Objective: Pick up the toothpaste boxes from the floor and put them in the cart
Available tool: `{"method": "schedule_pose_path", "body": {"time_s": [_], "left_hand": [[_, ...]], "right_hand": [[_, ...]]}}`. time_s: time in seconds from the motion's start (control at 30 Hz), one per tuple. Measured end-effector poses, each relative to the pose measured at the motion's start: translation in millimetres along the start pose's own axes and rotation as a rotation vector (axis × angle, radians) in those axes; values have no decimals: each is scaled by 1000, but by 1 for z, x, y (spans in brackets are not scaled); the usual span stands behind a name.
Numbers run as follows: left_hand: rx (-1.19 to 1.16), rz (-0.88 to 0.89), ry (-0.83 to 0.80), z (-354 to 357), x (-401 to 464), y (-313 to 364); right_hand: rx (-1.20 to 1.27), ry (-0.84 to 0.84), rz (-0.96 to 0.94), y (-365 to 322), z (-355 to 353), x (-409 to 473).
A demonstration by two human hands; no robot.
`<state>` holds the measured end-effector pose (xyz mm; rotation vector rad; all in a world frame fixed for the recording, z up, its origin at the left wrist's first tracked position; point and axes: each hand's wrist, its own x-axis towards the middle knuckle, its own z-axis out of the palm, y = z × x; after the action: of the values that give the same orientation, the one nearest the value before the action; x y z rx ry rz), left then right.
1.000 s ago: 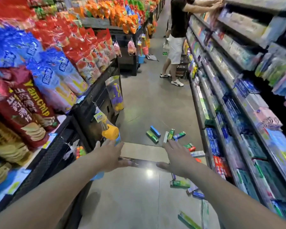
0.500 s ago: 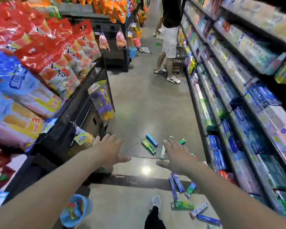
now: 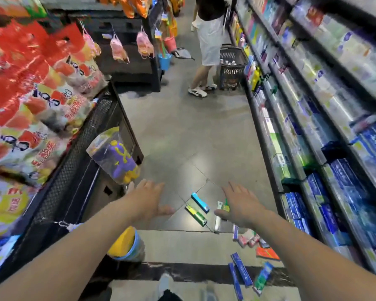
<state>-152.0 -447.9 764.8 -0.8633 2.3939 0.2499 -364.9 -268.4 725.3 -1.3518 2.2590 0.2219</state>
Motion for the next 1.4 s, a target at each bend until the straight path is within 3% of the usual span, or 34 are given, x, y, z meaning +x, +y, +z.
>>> {"method": "schedule_pose_path", "body": {"time_s": [0.37,0.53,0.73,1.1,1.4], "left_hand": [[90,222,-81,-31,186,-30],[88,283,-115,-8,262,-24],[53,297,-194,104,369,-4],[183,358,-275,355,555,18],[258,454,-267,471,683,22]], "right_hand": [[123,-31,166,14,0,142],[152,-20,212,34,30,199],[156,-85,228,73,127,277],[220,-61,267,98,395,459],[347,23,294,120,542,582]]}}
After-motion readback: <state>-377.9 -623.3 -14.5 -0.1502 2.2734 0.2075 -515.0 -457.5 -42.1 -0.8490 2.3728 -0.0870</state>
